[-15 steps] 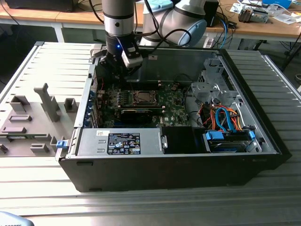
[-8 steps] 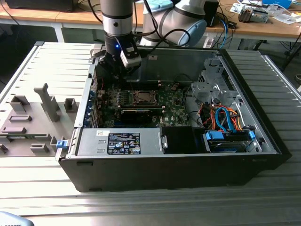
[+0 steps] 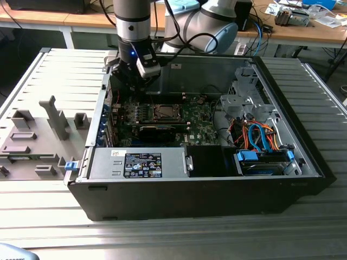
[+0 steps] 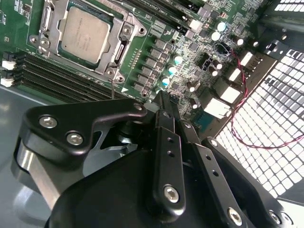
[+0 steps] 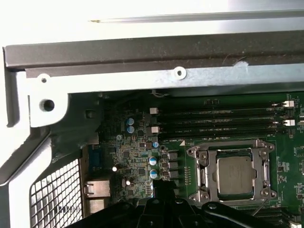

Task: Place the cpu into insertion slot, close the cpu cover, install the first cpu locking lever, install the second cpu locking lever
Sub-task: 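Install the first cpu locking lever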

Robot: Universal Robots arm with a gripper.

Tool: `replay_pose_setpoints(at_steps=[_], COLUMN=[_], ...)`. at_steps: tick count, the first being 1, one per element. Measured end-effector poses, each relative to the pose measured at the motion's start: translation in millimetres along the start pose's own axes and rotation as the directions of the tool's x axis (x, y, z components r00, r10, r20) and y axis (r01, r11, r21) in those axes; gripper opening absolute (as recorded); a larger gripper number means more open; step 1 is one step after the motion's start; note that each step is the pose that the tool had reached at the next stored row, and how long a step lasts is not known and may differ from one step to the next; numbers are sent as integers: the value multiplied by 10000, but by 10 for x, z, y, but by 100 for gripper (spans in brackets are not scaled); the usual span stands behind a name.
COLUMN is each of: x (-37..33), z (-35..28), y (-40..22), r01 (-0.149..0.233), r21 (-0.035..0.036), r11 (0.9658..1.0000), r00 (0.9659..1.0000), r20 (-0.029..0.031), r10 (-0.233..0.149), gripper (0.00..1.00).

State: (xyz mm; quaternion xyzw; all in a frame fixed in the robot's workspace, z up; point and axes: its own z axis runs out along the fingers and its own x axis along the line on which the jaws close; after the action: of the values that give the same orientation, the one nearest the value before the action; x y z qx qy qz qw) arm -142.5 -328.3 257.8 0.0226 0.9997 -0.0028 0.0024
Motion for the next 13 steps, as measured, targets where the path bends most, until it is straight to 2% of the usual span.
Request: replay_pose_setpoints(at_steps=[4,10,11,13], x=[25,27,19,-49], z=[1,4,4,6], y=[9,104,113,127], r01=[5,55,61,64], r21=[2,-1,-1,-4], r11=[10000,10000,10000,10000], r00=[10000,10000,10000,10000], r20=[-1,1,0,0], r10=[-5,-55,-61,-64], gripper=[11,11,11,11])
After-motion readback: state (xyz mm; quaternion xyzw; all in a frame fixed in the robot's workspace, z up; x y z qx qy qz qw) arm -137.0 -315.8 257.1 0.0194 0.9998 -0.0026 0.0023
